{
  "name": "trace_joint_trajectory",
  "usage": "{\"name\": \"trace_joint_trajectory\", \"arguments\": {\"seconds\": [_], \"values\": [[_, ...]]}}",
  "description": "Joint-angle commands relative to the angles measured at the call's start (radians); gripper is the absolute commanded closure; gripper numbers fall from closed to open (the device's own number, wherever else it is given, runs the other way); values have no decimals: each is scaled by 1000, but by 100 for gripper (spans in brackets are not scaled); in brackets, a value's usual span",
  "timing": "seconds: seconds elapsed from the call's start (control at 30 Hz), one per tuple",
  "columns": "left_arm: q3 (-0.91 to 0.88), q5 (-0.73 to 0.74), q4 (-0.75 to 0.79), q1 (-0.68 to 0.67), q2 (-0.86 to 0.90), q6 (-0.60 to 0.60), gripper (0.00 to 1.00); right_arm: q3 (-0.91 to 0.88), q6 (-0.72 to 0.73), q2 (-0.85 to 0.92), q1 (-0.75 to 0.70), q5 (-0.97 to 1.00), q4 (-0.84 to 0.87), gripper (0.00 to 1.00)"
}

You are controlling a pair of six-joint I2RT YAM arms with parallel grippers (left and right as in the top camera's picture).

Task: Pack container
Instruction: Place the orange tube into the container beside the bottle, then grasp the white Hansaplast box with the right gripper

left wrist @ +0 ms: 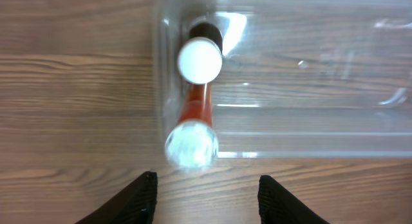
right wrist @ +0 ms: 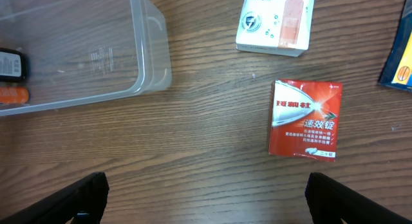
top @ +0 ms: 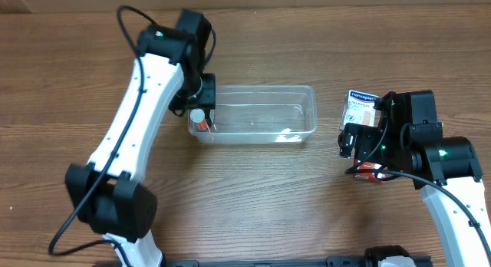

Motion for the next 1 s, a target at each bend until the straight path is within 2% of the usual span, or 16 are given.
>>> {"name": "trace_joint_trajectory", "arguments": {"seconds": [0.0, 0.17, 0.23, 0.3, 0.33, 0.47, 0.73, 0.97], "values": [[117, -68, -51, 0, -125, 12, 44, 27, -6, 1, -3, 9, -1, 0], [126, -77, -82, 51, -301, -16, 44, 49, 0, 2, -3, 42, 13, 0], [126, -92, -117, 84, -401, -17, 30, 163, 29, 39, -4, 167, 19, 0], [126, -136, -147, 106, -452, -31, 5, 254, 28, 110, -17, 213, 19, 0], [126, -152, -157, 116, -470, -32, 0, 307, 28, 172, -34, 210, 18, 0], [126, -185, -177, 157, -488, -31, 0, 443, -1, 418, -90, 209, 0, 0], [126, -177, -167, 299, -394, -12, 0, 453, -52, 780, -166, 155, 53, 0], [126, -177, -167, 315, -297, -6, 0, 453, -86, 882, -164, 90, 68, 0]]}}
